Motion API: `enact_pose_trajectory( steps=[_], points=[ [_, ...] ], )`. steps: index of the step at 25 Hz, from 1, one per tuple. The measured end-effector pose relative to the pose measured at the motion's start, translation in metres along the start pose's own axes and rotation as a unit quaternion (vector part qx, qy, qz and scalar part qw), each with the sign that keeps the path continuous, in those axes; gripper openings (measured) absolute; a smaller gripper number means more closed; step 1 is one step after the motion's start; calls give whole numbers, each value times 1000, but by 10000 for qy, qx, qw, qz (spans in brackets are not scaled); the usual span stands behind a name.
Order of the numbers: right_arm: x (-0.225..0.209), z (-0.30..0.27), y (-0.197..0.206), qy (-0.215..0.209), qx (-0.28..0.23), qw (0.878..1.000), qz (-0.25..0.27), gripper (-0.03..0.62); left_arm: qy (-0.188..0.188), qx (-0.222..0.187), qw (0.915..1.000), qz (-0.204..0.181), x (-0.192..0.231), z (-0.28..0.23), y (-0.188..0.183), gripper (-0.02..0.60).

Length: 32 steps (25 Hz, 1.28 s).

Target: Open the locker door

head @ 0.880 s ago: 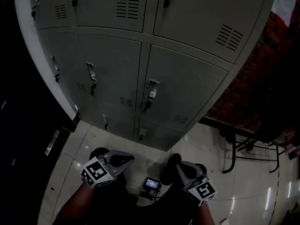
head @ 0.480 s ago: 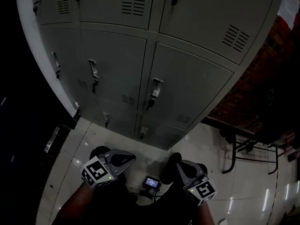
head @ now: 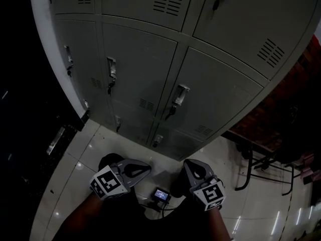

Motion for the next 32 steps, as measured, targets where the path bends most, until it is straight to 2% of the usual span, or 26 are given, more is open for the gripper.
enact_pose_trajectory(
  steps=[3, 5, 6, 7, 9, 13, 16, 20, 22, 24, 28, 32],
  points=[
    [-12, -31, -9, 293, 360, 9972, 587, 3, -9, -32, 10000, 25, 1, 1, -2, 11],
    [-20, -55, -17, 492, 643, 9905, 1116, 13, -21, -65, 10000, 29, 2, 2, -3, 11],
    [-23, -67, -21, 594, 800, 9850, 1408, 67, -24, -81, 10000, 30, 2, 2, -3, 11],
    [-26, -79, -23, 714, 970, 9777, 1721, 81, -24, -100, 9999, 33, 2, 3, -2, 11],
    [-33, -102, -28, 1014, 1337, 9559, 2411, 81, -23, -139, 9999, 45, 2, 3, -1, 11],
    [-45, -141, -41, 1591, 1893, 8937, 3744, 81, -26, -177, 9998, 49, 2, 5, -1, 11],
    [-53, -164, -48, 1800, 2093, 8523, 4442, 97, -28, -205, 9998, 59, 3, 6, -1, 11],
    [-57, -177, -50, 1853, 2174, 8212, 4939, 112, -10, -230, 9997, 83, 2, 7, -1, 11],
    [-55, -183, -50, 1822, 2197, 8108, 5110, 107, -11, -232, 9997, 88, 4, 8, -1, 11],
    [-54, -186, -49, 1845, 2207, 8073, 5153, 41, -22, -230, 9997, 81, 4, 8, -1, 11],
    [-48, -180, -48, 1815, 2176, 8159, 5040, 35, -16, -223, 9997, 77, 4, 8, 0, 11],
    [-31, -164, -46, 1682, 1936, 8218, 5088, 35, -49, -210, 9997, 70, 5, 11, 0, 11]
  ],
)
Point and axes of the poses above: the fingertips, and each gripper's own axes: z backward along the fingers, x to its left, y out of its underside, the point moved 8 cm from there along z, backward along the fingers, and after that the axes turned 4 degrees about -y, right-handed, at the moved point
